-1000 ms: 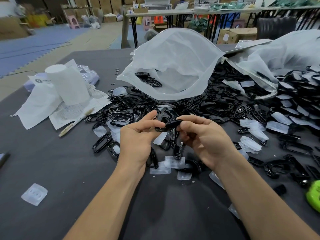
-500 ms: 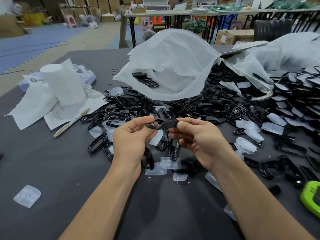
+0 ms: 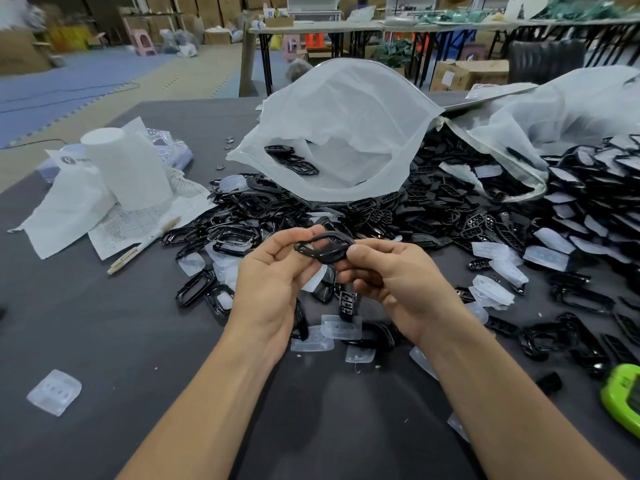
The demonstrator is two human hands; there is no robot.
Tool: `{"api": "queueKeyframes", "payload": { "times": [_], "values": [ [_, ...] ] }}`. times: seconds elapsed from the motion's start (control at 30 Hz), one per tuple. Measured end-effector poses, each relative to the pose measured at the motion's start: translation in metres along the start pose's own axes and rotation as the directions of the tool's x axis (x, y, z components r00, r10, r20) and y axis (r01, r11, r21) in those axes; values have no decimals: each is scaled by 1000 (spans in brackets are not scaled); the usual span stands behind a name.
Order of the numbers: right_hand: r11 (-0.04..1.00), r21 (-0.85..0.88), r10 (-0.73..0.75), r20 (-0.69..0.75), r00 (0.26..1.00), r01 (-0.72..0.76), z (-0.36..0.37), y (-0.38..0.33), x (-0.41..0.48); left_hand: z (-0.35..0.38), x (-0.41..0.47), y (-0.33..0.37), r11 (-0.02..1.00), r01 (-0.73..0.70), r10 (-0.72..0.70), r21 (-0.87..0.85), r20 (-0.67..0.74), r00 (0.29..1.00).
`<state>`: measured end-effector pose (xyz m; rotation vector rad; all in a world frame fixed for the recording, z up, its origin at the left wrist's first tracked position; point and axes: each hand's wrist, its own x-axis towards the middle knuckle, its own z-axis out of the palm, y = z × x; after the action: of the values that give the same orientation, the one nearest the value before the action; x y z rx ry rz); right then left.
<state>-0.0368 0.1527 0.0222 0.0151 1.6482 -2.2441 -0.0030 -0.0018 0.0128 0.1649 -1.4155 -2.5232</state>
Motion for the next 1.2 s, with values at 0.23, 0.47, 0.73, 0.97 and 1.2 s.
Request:
{"api": "queueKeyframes", "payload": {
  "times": [0.23,0.47,0.73,0.97,1.2],
  "values": [
    [977,196,70,69,995,-82,2,-1,-1,-1,0,-5,960,-156,146,233,57,988],
    [857,430,192,245,950,-284,8,4,-4,-1,0,-8,929,-212,215,303,22,976],
    [851,410,281,168,945,-327,20,15,-1,-1,2,-7,974,-147,161,172,-71,984],
    [980,148,125,59,990,-133,17,6,-5,-7,5,5,1000,1,1,17,-86,996],
    [962,-259,-107,-76,991,84,3,0,-3,-9,5,8,996,76,-82,42,164,983]
  ]
}}
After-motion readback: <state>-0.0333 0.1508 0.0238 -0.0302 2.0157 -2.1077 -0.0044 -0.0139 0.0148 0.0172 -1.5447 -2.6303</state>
